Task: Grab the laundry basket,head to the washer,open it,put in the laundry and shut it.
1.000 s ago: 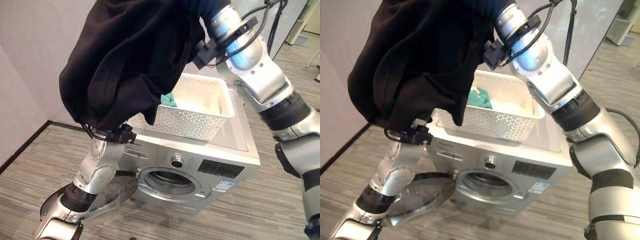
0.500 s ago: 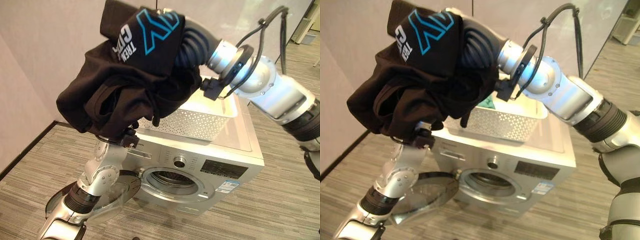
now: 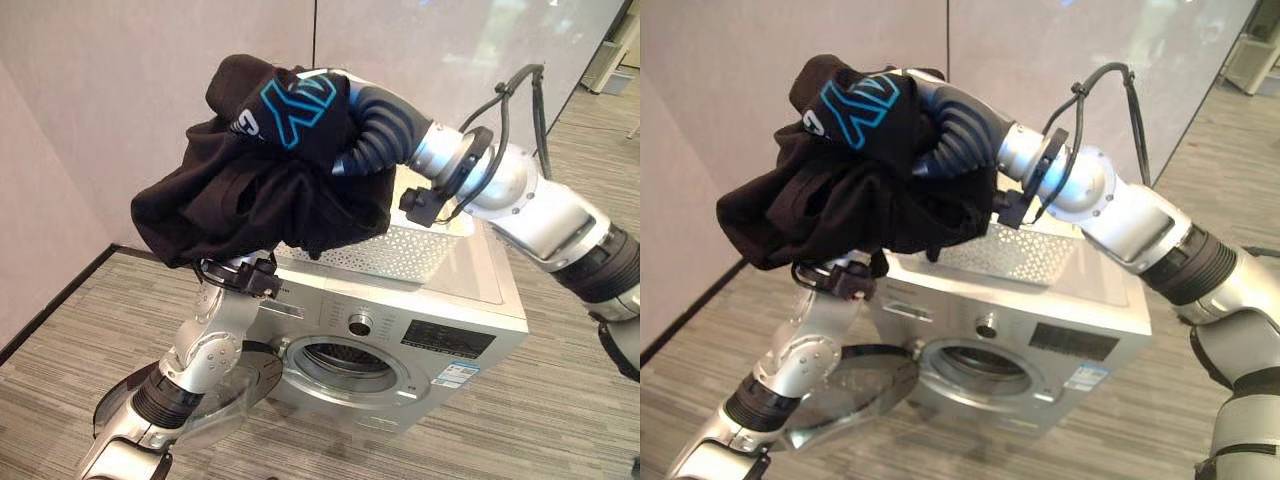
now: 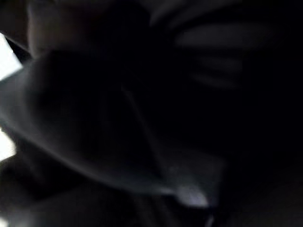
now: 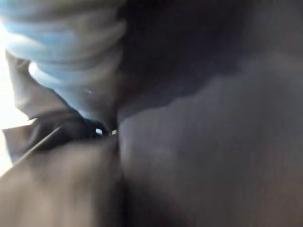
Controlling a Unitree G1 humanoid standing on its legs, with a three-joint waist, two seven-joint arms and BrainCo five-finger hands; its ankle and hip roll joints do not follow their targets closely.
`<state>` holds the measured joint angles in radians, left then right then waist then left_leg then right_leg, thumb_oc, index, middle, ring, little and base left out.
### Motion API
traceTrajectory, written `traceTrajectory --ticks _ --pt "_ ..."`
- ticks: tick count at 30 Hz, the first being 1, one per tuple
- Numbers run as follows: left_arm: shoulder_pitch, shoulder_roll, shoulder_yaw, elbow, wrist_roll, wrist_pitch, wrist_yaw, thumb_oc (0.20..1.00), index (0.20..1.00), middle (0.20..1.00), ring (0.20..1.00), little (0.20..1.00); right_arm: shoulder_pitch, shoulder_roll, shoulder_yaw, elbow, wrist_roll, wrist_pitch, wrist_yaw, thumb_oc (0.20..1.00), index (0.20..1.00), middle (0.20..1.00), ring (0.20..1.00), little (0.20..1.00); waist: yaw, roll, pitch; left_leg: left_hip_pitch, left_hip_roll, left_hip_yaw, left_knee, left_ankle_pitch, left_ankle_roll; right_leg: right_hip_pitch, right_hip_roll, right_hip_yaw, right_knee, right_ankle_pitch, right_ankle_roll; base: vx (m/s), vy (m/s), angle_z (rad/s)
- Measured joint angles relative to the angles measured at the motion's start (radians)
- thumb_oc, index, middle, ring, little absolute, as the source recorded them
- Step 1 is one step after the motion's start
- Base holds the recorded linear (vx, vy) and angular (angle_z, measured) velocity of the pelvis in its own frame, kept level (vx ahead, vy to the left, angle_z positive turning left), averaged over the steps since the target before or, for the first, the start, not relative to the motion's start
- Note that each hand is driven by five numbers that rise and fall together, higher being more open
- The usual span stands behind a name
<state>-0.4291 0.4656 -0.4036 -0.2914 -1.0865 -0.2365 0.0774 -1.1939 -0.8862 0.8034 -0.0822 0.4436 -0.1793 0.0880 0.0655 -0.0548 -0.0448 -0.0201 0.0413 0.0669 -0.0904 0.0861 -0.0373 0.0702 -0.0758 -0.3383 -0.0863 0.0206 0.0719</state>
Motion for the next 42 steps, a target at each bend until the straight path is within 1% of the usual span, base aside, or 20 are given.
traceTrajectory --ticks 5,8,10,15,17,19,21,22,23,24,27,30,31,33,35,37,39,40,41,42 --pt "0.022 -0.001 0.002 -0.005 -0.001 0.009 -0.010 0.200 0.200 0.200 0.200 0.200 0.010 -0.033 -0.016 -0.038 -0.101 0.008 -0.001 1.000 1.000 1.000 1.000 1.000 -0.002 -0.001 0.000 -0.001 -0.001 0.002 0.000 -0.002 0.003 -0.002 -0.001 0.002 0.000 0.000 0.000 0.00 0.000 0.00" --pt "0.088 -0.008 0.029 -0.047 0.014 0.030 -0.067 0.200 0.200 0.200 0.200 0.200 -0.172 -0.310 0.025 -0.135 -0.390 -0.037 -0.031 1.000 1.000 1.000 1.000 1.000 0.002 -0.009 0.007 0.000 -0.007 0.001 0.000 -0.006 0.007 -0.001 -0.006 0.001 0.000 -0.004 0.005 0.00 0.000 0.00" --pt "0.121 0.000 0.037 -0.045 0.017 0.037 -0.090 0.200 0.200 0.200 0.200 0.200 -0.171 -0.332 -0.136 -0.033 -0.488 -0.038 -0.136 1.000 1.000 1.000 1.000 1.000 -0.010 -0.011 0.008 -0.001 -0.011 0.003 0.000 -0.009 0.011 -0.002 -0.012 0.004 0.000 -0.003 0.007 0.00 0.000 0.00" --pt "0.234 0.024 0.118 -0.044 0.017 0.042 -0.131 0.200 0.200 0.200 0.200 0.200 0.094 -0.466 -0.389 -0.026 -0.577 -0.055 -0.229 1.000 1.000 1.000 1.000 1.000 -0.032 0.003 0.015 0.000 -0.016 0.029 0.000 -0.013 0.017 -0.014 -0.019 0.029 0.000 0.002 0.013 0.02 0.004 -0.14" --pt "0.354 0.056 0.178 -0.048 0.016 0.062 -0.175 0.200 0.200 0.200 0.200 0.200 0.372 -0.497 -0.696 -0.023 -0.577 -0.061 -0.280 1.000 1.000 1.000 1.000 1.000 -0.055 0.031 0.024 0.000 -0.020 0.036 0.000 -0.018 0.024 -0.018 -0.025 0.036 0.000 0.002 0.018 0.01 -0.004 -0.10" --pt "0.592 0.060 0.334 -0.087 0.014 0.076 -0.208 0.200 0.200 0.200 0.200 0.200 0.873 -0.454 -1.223 -0.032 -0.582 -0.053 -0.365 1.000 1.000 1.000 1.000 1.000 -0.073 0.048 0.033 -0.010 -0.024 0.042 0.000 -0.023 0.030 -0.032 -0.028 0.044 0.000 0.003 0.021 0.04 -0.013 -0.12" --pt "0.687 0.081 0.388 -0.040 -0.003 0.106 -0.209 0.200 0.200 0.200 0.200 0.200 1.085 -0.386 -1.375 0.063 -0.603 0.010 -0.404 1.000 1.000 1.000 1.000 1.000 -0.088 0.064 0.027 -0.012 -0.025 0.048 0.000 -0.028 0.030 -0.035 -0.023 0.050 0.000 0.002 0.022 0.01 -0.031 -0.05" --pt "0.718 0.115 0.398 -0.069 -0.005 0.120 -0.229 0.200 0.200 0.200 0.200 0.200 1.274 -0.362 -1.504 0.078 -0.617 -0.002 -0.422 1.000 1.000 1.000 1.000 1.000 -0.081 0.065 0.029 -0.017 -0.023 0.045 0.000 -0.028 0.030 -0.038 -0.020 0.048 0.001 0.001 0.023 0.00 -0.040 0.09" --pt "0.798 0.163 0.445 -0.128 -0.006 0.129 -0.264 0.200 0.200 0.200 0.200 0.200 1.505 -0.277 -1.656 0.106 -0.618 -0.013 -0.439 1.000 1.000 1.000 1.000 1.000 -0.072 0.046 0.039 -0.018 -0.020 0.034 0.000 -0.029 0.027 -0.035 -0.018 0.038 0.001 -0.003 0.024 -0.01 -0.034 0.15" --pt "0.867 0.188 0.481 -0.144 -0.010 0.131 -0.285 0.200 0.200 0.200 0.200 0.200 1.609 -0.218 -1.697 0.203 -0.614 -0.009 -0.444 1.000 1.000 1.000 1.000 1.000 -0.059 0.034 0.043 -0.017 -0.018 0.031 0.000 -0.030 0.026 -0.034 -0.016 0.035 0.001 -0.007 0.022 -0.01 -0.040 0.10" --pt "0.945 0.321 0.445 -0.078 -0.051 0.185 -0.293 0.200 0.200 0.200 0.200 0.200 1.487 -0.202 -1.566 0.802 -0.552 0.074 -0.480 1.000 1.000 1.000 1.000 1.000 -0.049 0.024 0.048 -0.016 -0.018 0.028 0.000 -0.029 0.025 -0.031 -0.015 0.035 0.000 -0.006 0.023 -0.03 -0.071 0.01" --pt "0.904 0.491 0.288 -0.029 -0.074 0.206 -0.332 0.200 0.200 0.200 0.200 0.200 1.325 -0.168 -1.298 1.143 -0.477 0.068 -0.465 1.000 1.000 1.000 1.000 1.000 -0.032 0.019 0.074 -0.015 -0.012 0.017 0.000 -0.022 0.017 -0.026 -0.012 0.027 0.000 -0.008 0.028 -0.07 -0.071 0.09" --pt "0.902 0.518 0.241 -0.022 -0.074 0.231 -0.345 0.200 0.200 0.200 0.200 0.200 1.313 -0.122 -1.281 1.203 -0.421 0.051 -0.449 1.000 1.000 1.000 1.000 1.000 -0.023 0.034 0.099 -0.023 -0.010 0.014 0.000 -0.017 0.015 -0.037 -0.012 0.027 -0.008 -0.007 0.027 -0.04 -0.041 0.15" --pt "0.897 0.533 0.167 -0.023 -0.080 0.257 -0.359 0.200 0.200 0.200 0.200 0.200 1.218 -0.025 -1.212 1.304 -0.376 0.060 -0.426 1.000 1.000 1.000 1.000 1.000 -0.011 0.042 0.142 -0.036 -0.009 0.001 0.000 -0.008 0.010 -0.042 -0.008 0.023 -0.007 -0.004 0.023 -0.07 -0.021 0.10" --pt "0.879 0.508 0.148 -0.025 -0.085 0.267 -0.378 0.200 0.200 0.200 0.200 0.200 1.224 0.039 -1.143 1.246 -0.359 0.034 -0.388 1.000 1.000 1.000 1.000 1.000 -0.010 0.061 0.161 -0.055 -0.012 0.001 0.023 -0.006 0.013 -0.055 -0.006 0.025 -0.004 -0.004 0.024 -0.12 0.014 0.01" --pt "0.738 0.504 0.038 -0.022 -0.092 0.263 -0.379 0.200 0.200 0.200 0.200 0.200 1.142 0.183 -1.121 1.296 -0.267 0.026 -0.354 1.000 1.000 1.000 1.000 1.000 0.008 0.053 0.220 -0.109 -0.008 -0.005 0.083 -0.013 0.012 -0.077 -0.004 0.023 0.000 0.019 0.001 -0.07 0.094 0.00" --pt "0.668 0.462 -0.044 -0.005 -0.094 0.275 -0.402 0.200 0.200 0.200 0.200 0.200 1.155 0.317 -0.965 1.266 -0.261 0.023 -0.287 1.000 1.000 1.000 1.000 1.000 0.000 0.039 0.244 -0.120 -0.003 -0.001 0.079 -0.024 0.013 -0.096 0.002 0.025 0.005 0.023 -0.002 -0.08 0.147 -0.08" --pt "0.666 0.457 -0.050 0.008 -0.095 0.281 -0.409 0.200 0.200 0.200 0.200 0.200 1.164 0.368 -0.949 1.255 -0.261 0.022 -0.276 1.000 1.000 1.000 1.000 1.000 -0.007 0.040 0.249 -0.120 -0.003 0.002 0.078 -0.026 0.016 -0.109 -0.002 0.028 0.029 0.017 0.003 -0.14 0.146 -0.26" --pt "0.664 0.462 -0.053 0.036 -0.116 0.293 -0.414 0.200 0.200 0.200 0.200 0.200 1.149 0.386 -0.907 1.278 -0.262 0.034 -0.228 1.000 1.000 1.000 1.000 1.000 -0.018 0.035 0.267 -0.116 0.001 0.022 0.069 -0.033 0.024 -0.168 -0.026 0.045 0.143 -0.028 0.022 -0.16 0.076 -0.30" --pt "0.666 0.471 -0.048 0.041 -0.124 0.295 -0.414 0.200 0.200 0.200 0.200 0.200 1.155 0.366 -0.903 1.291 -0.262 0.035 -0.215 1.000 1.000 1.000 1.000 1.000 -0.028 0.021 0.282 -0.120 -0.018 0.029 0.074 -0.035 0.030 -0.191 -0.039 0.062 0.204 -0.050 0.026 -0.19 0.034 -0.13"
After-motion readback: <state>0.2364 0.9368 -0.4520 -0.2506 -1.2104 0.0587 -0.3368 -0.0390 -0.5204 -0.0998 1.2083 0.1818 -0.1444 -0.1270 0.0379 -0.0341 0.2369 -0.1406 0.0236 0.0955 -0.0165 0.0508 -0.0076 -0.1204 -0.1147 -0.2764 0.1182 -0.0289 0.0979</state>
